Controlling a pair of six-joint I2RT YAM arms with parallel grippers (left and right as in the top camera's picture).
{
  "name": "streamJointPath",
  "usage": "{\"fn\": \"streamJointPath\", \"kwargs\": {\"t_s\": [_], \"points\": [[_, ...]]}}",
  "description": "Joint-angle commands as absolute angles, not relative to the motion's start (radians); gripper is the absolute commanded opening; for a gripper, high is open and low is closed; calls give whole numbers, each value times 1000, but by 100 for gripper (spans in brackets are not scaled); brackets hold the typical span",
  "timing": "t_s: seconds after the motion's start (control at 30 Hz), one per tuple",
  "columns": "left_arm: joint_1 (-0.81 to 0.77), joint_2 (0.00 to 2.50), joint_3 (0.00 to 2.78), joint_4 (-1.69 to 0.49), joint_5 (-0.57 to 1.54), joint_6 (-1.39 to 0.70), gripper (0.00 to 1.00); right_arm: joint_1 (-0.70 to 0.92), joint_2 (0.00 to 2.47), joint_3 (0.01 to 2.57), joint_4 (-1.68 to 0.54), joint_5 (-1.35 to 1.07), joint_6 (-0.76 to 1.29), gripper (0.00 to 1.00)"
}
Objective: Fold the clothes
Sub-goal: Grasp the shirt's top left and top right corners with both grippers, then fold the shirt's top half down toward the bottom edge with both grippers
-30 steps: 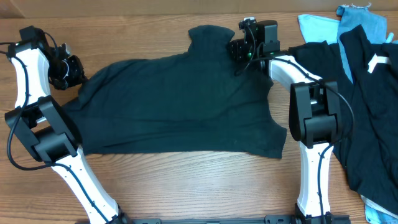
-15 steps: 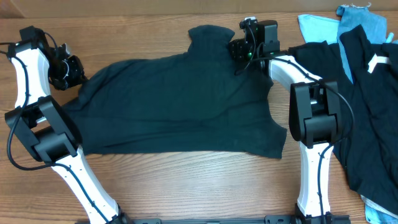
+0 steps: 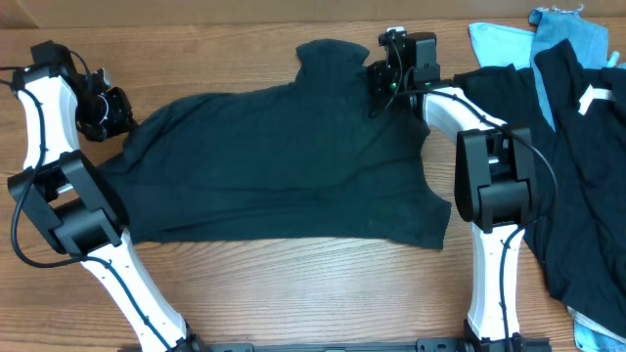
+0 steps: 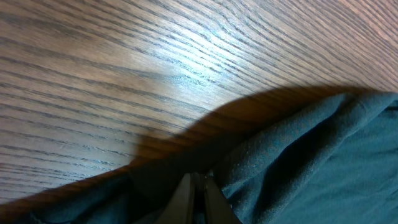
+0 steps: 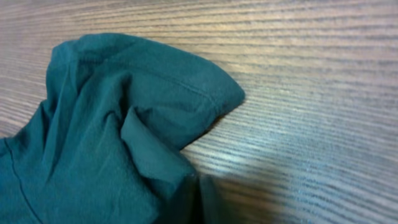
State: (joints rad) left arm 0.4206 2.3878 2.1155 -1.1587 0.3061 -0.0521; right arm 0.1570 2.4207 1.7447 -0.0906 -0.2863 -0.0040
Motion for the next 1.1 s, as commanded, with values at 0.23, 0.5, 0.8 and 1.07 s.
{"fn": "streamJointPath", "kwargs": {"t_s": [0.23,0.5,0.8,1.07], "points": [[427,2365,2114,-1155,304,-52,4,153,2385,1760,-126,-294,-11,37],[427,2365,2114,-1155,304,-49,4,152,2385,1761,-113,-289,-32,4],[480,2220,2163,-1169,304,-22,4,61,2120,1776,-364,-297,107,4],[525,2202,2163,-1307,316,-22,4,-27,2036,1776,-782,-407,106,4]]}}
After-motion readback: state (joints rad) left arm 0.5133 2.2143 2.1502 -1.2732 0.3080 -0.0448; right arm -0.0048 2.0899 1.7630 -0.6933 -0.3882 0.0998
